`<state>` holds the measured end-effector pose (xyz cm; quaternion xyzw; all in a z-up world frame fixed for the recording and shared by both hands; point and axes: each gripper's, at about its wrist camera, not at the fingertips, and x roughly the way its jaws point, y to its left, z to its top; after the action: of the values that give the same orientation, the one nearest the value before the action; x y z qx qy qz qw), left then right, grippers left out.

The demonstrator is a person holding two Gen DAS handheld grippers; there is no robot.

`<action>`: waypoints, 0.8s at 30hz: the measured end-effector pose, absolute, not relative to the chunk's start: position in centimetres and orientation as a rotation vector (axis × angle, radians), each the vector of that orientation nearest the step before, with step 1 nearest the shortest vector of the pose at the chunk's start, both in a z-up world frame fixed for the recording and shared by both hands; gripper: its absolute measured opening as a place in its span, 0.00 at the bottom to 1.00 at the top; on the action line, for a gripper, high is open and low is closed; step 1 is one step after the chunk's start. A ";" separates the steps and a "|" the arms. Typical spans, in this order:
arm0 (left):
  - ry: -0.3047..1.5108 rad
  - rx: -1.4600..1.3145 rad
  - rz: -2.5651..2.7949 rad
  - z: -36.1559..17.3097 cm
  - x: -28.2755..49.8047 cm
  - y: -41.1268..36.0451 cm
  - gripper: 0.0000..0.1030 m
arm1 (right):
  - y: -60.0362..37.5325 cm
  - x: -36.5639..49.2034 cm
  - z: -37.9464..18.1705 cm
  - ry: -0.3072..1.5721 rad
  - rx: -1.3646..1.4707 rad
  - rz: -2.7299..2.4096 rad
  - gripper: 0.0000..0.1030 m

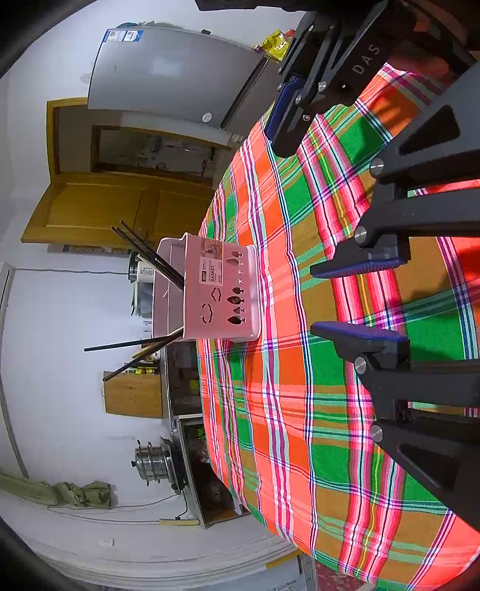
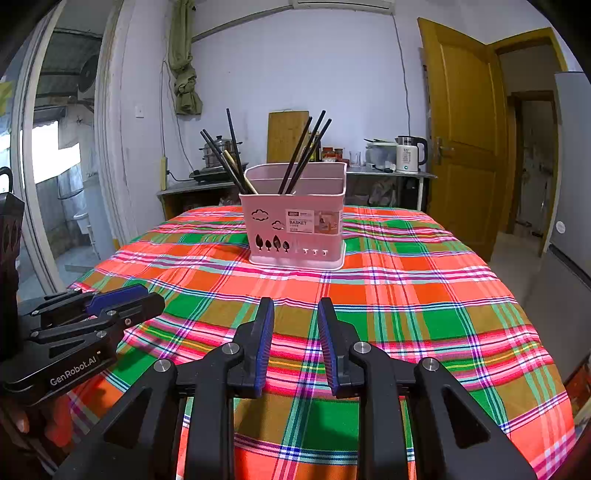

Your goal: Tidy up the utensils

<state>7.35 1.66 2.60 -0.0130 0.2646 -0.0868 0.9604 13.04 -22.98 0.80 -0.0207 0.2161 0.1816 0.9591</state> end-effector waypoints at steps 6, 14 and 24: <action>0.537 -0.026 -0.175 2.6 7.3 1.6 0.23 | -22.9 13.0 0.7 0.439 -0.041 0.368 0.24; 0.537 -0.024 -0.177 2.6 7.4 1.6 0.23 | -23.0 13.0 0.7 0.439 -0.041 0.368 0.24; 0.536 -0.025 -0.174 2.6 7.3 1.7 0.23 | -23.0 13.0 0.8 0.439 -0.040 0.368 0.24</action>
<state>7.30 1.69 2.60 -0.0122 0.2646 -0.0860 0.9604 13.00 -22.96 0.75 -0.0199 0.2165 0.1815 0.9591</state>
